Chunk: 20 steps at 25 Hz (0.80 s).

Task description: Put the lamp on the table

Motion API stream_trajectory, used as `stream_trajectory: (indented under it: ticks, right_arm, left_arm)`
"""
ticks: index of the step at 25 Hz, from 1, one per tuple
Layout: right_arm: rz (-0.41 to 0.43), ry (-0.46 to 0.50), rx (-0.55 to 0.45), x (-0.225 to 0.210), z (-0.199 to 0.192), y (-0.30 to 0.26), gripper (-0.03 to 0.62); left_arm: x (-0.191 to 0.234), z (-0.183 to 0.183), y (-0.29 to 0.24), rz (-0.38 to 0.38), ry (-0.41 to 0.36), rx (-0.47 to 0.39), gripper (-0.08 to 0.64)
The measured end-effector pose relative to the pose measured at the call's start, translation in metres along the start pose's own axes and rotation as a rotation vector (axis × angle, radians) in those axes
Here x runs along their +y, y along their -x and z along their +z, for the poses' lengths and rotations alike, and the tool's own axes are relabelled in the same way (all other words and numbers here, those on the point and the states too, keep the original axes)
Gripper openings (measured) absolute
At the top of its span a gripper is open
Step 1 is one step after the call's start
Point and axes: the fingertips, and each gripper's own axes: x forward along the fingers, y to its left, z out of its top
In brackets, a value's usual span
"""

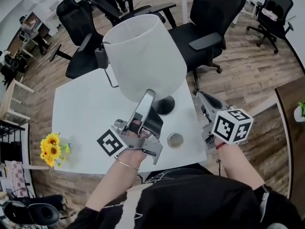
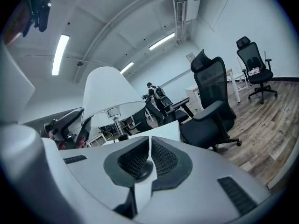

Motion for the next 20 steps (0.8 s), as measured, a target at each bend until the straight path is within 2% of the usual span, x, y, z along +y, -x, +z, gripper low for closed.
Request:
stream_trajectory:
  ticks: [20]
  right_arm:
    - [0.015, 0.008, 0.012, 0.0044, 0.0026, 0.0036, 0.028]
  left_arm:
    - [-0.0047, -0.0079, 0.0017, 0.014, -0.006, 0.006, 0.094]
